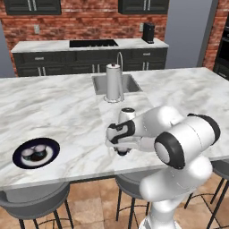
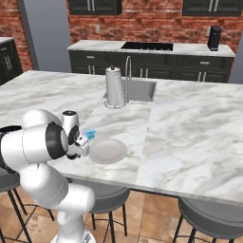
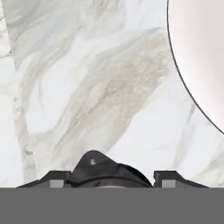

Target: Place two yogurt containers on each plate.

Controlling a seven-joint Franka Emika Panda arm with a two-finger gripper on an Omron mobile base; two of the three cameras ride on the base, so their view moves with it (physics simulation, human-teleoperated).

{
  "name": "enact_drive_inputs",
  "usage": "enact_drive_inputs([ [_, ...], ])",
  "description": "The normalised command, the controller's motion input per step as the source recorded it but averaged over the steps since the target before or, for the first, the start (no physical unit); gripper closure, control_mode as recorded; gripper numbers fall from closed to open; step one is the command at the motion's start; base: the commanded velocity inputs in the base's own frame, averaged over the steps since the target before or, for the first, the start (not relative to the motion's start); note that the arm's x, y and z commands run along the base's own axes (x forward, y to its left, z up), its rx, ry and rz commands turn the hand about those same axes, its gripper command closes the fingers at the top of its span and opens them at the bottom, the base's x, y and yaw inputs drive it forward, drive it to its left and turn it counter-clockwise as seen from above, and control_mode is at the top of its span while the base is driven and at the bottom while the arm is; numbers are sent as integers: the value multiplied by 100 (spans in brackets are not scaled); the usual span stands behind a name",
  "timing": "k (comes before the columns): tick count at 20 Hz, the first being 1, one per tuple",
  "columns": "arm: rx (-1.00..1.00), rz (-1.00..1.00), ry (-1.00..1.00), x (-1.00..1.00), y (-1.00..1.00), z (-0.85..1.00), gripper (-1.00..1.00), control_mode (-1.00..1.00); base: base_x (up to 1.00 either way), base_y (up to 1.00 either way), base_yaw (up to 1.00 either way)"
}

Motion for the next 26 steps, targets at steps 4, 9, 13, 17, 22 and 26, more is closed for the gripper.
enact_drive_inputs([
  [4,0,-36,-3,-15,-54,51,100,-100,0,0,0],
  [9,0,-29,11,1,-65,57,100,-100,0,0,0],
  [13,0,-20,15,8,-63,40,100,-100,0,0,0],
  [17,0,-13,2,18,-64,0,100,-100,0,0,0],
  [22,0,-10,0,29,-52,-3,100,-100,0,0,0],
  [26,0,-1,0,35,-39,-26,100,-100,0,0,0],
])
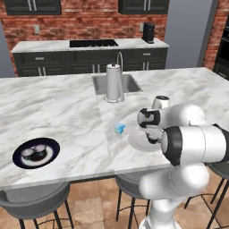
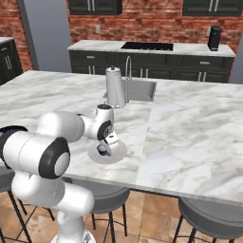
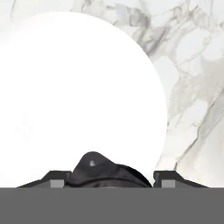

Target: Place two yogurt containers on each plate.

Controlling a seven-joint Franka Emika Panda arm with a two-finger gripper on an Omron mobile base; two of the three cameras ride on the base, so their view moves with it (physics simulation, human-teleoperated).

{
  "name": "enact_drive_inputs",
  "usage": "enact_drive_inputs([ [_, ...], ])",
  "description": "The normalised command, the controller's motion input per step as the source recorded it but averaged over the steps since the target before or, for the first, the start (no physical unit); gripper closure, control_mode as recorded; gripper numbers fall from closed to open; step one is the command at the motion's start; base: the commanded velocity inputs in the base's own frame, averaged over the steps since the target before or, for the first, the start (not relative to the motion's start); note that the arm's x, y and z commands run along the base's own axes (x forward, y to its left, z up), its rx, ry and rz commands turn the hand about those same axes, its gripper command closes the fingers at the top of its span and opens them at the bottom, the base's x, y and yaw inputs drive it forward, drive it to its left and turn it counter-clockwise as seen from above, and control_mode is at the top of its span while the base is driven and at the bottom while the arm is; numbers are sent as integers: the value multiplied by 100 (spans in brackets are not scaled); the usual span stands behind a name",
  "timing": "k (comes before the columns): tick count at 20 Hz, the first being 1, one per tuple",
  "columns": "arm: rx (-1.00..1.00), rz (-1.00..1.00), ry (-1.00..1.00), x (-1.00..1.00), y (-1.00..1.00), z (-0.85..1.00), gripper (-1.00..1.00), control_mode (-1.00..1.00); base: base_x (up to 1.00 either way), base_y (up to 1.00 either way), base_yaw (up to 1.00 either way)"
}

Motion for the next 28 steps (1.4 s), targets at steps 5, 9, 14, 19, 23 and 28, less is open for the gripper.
enact_drive_inputs([
  [5,2,0,0,21,-34,-26,100,-100,0,0,0],
  [9,4,0,0,18,-28,-27,100,-100,0,0,0],
  [14,0,0,0,14,-8,-21,-100,-100,0,0,0],
  [19,0,0,0,10,0,-1,-100,-100,0,0,0],
  [23,0,0,2,4,0,1,-100,-100,0,0,0],
  [28,0,0,0,0,0,25,-100,-100,0,0,0],
])
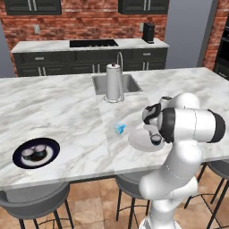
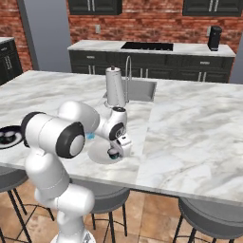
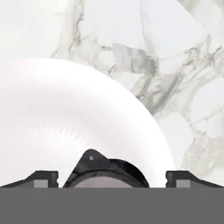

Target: Place two yogurt containers on each plate.

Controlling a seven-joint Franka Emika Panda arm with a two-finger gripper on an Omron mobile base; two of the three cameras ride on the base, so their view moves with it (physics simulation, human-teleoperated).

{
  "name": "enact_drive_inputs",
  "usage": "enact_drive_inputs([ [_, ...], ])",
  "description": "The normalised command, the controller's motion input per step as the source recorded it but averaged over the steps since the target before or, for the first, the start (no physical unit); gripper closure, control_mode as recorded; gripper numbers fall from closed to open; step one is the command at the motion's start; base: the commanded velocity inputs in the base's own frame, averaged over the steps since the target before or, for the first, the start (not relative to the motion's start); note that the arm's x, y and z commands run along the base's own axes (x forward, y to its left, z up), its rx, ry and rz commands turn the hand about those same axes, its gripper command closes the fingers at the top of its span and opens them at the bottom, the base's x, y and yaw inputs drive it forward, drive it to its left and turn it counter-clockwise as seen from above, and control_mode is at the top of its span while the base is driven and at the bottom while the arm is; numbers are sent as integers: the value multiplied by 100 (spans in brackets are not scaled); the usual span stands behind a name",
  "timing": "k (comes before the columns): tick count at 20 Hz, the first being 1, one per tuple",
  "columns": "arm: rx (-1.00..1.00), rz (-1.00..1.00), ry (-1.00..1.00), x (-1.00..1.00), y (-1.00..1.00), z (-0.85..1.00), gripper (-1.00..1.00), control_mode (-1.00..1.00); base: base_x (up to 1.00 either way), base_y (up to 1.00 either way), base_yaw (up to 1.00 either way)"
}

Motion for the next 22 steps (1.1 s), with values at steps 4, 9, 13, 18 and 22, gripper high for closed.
enact_drive_inputs([
  [4,-12,0,0,0,7,55,-100,-100,0,0,0],
  [9,-20,5,0,2,43,54,-100,-100,0,0,0],
  [13,-7,35,4,15,59,36,-100,-100,0,0,0],
  [18,0,36,9,15,49,20,-100,-100,0,0,0],
  [22,0,55,1,24,21,4,-100,-100,0,0,0],
])
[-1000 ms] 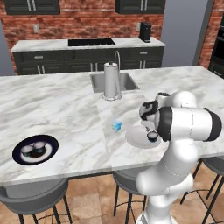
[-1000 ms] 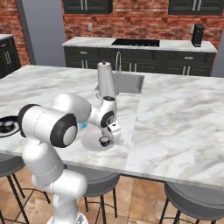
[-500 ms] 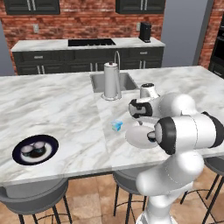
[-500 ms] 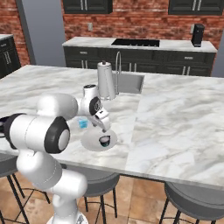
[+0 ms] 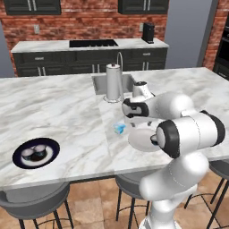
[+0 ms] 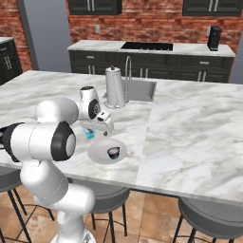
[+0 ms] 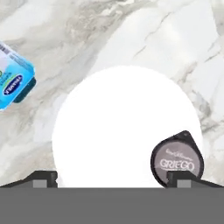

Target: Place two yogurt containers on each plate.

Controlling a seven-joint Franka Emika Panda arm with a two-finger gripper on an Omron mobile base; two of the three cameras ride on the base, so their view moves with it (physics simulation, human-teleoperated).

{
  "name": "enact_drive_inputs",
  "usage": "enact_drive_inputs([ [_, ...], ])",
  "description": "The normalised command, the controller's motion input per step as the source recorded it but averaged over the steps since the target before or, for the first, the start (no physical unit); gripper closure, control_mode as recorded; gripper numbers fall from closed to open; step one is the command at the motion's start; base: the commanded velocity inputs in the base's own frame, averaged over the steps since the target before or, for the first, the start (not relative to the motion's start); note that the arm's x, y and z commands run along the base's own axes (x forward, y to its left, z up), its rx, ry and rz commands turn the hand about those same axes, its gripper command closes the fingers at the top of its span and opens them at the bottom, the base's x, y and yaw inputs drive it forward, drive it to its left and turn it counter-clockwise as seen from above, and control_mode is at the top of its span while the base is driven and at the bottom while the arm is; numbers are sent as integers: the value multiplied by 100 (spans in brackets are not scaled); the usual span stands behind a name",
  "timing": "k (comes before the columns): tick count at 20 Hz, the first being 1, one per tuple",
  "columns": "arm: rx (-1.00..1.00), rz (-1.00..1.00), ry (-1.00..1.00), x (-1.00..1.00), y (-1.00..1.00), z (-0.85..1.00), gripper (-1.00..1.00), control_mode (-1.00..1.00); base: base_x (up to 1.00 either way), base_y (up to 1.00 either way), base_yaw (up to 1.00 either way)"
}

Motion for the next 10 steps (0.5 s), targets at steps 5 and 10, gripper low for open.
enact_drive_inputs([
  [5,0,61,0,24,22,0,-100,-100,0,0,0],
  [10,0,49,1,21,40,-1,-100,-100,0,0,0],
])
